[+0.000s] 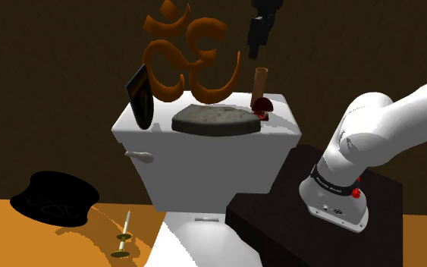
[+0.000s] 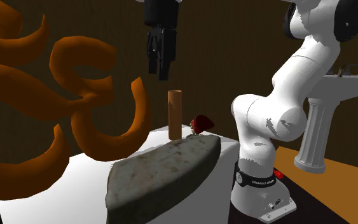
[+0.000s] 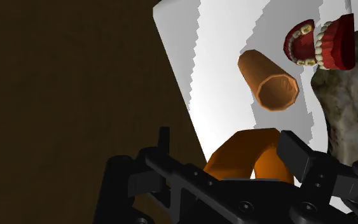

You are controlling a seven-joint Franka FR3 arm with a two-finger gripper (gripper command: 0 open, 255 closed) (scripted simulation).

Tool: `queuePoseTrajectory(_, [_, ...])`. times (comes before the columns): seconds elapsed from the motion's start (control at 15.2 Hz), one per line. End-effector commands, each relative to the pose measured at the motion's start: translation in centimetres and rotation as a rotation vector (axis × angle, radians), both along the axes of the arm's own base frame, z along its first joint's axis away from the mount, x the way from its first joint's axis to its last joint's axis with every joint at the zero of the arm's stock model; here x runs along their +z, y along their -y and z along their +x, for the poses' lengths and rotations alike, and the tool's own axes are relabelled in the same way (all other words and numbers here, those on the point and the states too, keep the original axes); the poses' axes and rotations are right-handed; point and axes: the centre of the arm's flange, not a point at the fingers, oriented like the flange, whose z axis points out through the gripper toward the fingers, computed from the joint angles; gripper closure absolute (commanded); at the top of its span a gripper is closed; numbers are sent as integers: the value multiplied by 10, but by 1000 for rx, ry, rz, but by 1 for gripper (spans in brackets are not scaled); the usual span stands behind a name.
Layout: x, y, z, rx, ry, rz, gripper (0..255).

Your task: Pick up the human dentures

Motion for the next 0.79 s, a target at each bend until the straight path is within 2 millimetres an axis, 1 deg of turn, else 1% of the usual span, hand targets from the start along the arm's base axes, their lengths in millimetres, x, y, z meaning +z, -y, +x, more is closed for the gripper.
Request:
queuePoseTrajectory(0.0, [0,0,0,0,0,0,0])
queuePoseTrajectory(0.33, [-34,-39,-33,60,-33,18,0])
queuePoseTrajectory(0.73, [-72,-83,-77,132,-73,39,0])
